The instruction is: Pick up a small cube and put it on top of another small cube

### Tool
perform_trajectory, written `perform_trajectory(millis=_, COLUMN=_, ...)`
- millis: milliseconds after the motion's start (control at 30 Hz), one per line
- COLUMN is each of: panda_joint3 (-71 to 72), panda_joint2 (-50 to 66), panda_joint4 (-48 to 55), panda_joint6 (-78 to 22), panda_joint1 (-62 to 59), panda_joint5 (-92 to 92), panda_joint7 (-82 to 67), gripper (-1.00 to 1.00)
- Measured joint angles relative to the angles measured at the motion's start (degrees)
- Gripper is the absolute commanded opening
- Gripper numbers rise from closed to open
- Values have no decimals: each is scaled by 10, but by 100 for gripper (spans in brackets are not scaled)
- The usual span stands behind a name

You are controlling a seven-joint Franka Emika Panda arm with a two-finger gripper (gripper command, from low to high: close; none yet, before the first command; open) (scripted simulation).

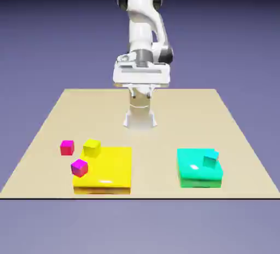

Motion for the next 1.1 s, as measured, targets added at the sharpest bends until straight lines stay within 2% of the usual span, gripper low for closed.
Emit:
perform_trajectory(millis=767, panda_joint3=-44, panda_joint2=389, panda_joint4=101, panda_joint6=-159, panda_joint1=-476, panda_joint5=42, panda_joint7=344, gripper=0)
perform_trajectory(millis=1000, panda_joint3=-12, panda_joint2=513, panda_joint4=122, panda_joint6=-56, panda_joint1=-500, panda_joint5=72, panda_joint7=321, gripper=0)
perform_trajectory(millis=1033, panda_joint3=-11, panda_joint2=517, panda_joint4=122, panda_joint6=-53, panda_joint1=-501, panda_joint5=73, panda_joint7=321, gripper=-100)
perform_trajectory(millis=1100, panda_joint3=-11, panda_joint2=517, panda_joint4=122, panda_joint6=-53, panda_joint1=-501, panda_joint5=72, panda_joint7=321, gripper=-100)
